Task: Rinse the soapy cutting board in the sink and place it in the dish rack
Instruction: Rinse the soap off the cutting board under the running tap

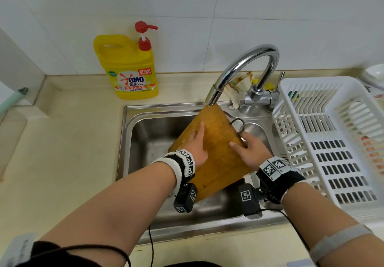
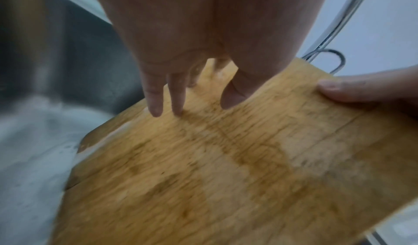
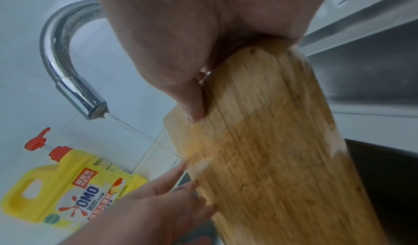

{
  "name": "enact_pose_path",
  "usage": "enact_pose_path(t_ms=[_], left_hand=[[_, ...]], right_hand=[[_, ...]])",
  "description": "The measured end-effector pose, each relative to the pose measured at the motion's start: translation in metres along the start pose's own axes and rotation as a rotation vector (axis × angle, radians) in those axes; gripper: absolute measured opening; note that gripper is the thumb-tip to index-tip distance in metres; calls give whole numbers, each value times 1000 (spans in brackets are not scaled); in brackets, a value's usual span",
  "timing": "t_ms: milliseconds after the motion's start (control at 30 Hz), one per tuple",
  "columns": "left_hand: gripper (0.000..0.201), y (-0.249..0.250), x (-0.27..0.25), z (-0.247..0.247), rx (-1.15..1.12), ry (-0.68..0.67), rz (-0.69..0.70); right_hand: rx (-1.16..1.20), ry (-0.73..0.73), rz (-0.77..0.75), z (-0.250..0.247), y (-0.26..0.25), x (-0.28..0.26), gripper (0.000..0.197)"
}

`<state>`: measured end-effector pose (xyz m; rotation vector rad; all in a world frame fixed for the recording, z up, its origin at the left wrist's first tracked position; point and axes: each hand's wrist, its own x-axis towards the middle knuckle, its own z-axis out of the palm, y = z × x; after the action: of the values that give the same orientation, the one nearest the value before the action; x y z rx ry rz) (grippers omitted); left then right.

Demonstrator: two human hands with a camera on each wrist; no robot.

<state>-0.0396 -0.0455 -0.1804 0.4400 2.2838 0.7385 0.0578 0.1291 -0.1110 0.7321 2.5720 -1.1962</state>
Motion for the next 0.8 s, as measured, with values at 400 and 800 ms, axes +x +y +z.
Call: enact_pose_path(t_ms=[400, 800], left_hand=[[108, 7, -13, -15, -24, 63, 51], [117, 29, -22, -18, -137, 176, 224]], right_hand=[[-40, 7, -30, 17, -6, -8, 37], [-13, 22, -39, 18, -5, -8, 33]])
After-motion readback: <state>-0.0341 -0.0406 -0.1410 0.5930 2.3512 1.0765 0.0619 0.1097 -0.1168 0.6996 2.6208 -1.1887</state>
